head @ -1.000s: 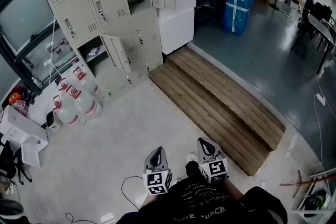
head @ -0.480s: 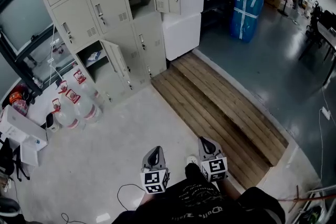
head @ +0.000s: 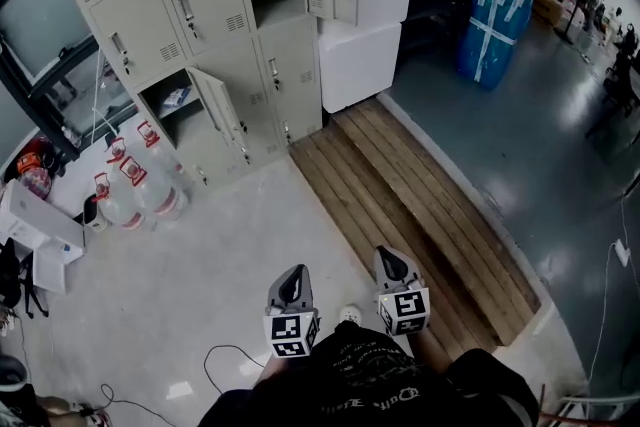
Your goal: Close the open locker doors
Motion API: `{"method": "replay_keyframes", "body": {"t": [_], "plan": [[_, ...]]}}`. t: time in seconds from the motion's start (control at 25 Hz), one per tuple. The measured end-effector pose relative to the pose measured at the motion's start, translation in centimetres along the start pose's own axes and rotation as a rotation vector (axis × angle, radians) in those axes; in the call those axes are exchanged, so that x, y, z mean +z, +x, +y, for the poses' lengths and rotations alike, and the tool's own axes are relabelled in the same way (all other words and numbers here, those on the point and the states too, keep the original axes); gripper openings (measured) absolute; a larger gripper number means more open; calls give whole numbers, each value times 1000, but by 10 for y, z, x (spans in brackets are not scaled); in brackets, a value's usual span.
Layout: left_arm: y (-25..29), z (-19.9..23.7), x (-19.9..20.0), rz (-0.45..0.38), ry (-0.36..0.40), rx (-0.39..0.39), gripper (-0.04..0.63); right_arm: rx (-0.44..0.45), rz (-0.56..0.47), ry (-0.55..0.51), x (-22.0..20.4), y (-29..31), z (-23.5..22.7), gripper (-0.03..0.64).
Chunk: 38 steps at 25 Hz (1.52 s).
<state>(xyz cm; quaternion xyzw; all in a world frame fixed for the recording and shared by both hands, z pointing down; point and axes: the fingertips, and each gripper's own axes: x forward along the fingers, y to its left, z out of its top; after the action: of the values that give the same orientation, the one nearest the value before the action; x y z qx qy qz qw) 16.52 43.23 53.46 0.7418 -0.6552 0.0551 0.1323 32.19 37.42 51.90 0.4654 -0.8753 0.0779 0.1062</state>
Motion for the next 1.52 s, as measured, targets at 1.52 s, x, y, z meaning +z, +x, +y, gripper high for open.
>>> {"method": "replay_keyframes", "body": {"t": [1.52], "plan": [[240, 91, 59, -7, -3, -11, 8, -45, 51, 2, 25, 223, -105, 6]]}}
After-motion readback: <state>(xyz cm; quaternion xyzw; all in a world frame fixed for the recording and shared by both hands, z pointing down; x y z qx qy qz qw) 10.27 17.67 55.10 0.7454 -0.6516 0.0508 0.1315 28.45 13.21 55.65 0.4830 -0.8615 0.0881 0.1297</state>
